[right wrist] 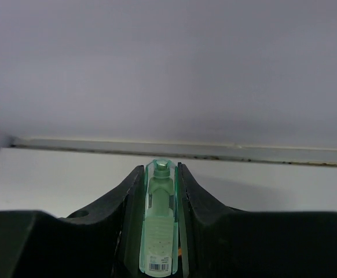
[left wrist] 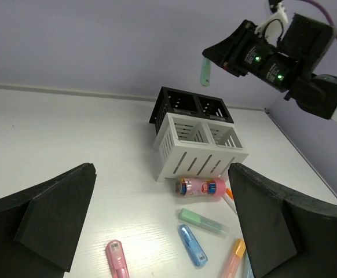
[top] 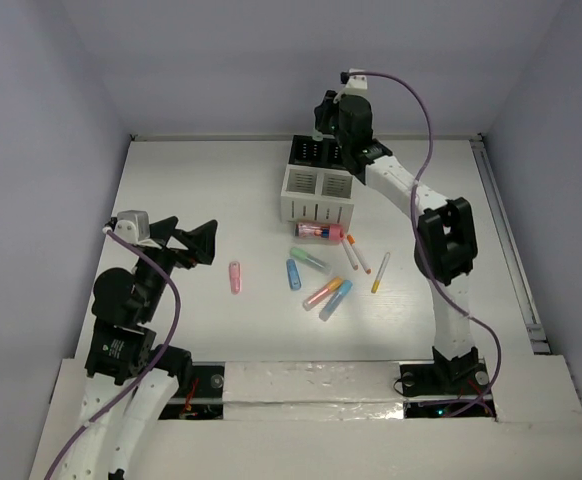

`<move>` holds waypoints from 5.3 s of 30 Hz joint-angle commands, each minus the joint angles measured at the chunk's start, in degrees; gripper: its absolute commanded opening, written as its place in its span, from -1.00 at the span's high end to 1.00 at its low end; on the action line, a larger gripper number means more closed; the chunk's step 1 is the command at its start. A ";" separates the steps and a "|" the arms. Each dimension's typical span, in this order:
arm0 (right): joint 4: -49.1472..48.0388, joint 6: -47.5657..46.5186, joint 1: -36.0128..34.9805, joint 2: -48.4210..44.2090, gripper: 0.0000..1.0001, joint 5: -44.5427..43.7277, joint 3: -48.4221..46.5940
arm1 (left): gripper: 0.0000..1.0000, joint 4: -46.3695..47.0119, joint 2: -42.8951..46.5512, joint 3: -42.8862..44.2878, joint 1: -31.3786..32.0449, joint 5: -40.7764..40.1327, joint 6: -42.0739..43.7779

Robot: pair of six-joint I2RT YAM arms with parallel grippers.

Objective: Sort the stationery into containers
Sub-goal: Place the pen in the storage box, then pick up the pen from the center of the board, then place the pen in the storage box.

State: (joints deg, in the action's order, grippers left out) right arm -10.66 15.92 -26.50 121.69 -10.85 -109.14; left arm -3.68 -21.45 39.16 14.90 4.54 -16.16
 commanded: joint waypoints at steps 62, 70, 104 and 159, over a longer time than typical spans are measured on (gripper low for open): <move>17.68 9.04 -33.61 4.16 -0.38 5.14 17.39 | -0.98 2.36 2.12 1.62 -1.36 -0.49 -0.71; 22.78 6.14 -35.20 10.06 -0.13 -3.46 12.90 | -0.98 2.10 2.20 1.80 -1.36 -0.67 -0.71; 11.63 -1.33 -19.94 -10.68 0.50 -10.16 16.69 | -0.98 1.75 1.59 1.98 -0.83 -1.20 -0.36; -0.08 -8.72 -6.45 -8.80 -0.18 -1.12 7.61 | -0.98 2.72 0.88 1.62 -2.41 0.30 -0.10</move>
State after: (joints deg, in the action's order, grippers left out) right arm -7.75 4.69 -30.50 123.72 -16.91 -105.14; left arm -4.12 -20.97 39.16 13.30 4.01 -16.43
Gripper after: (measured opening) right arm 0.594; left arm 0.989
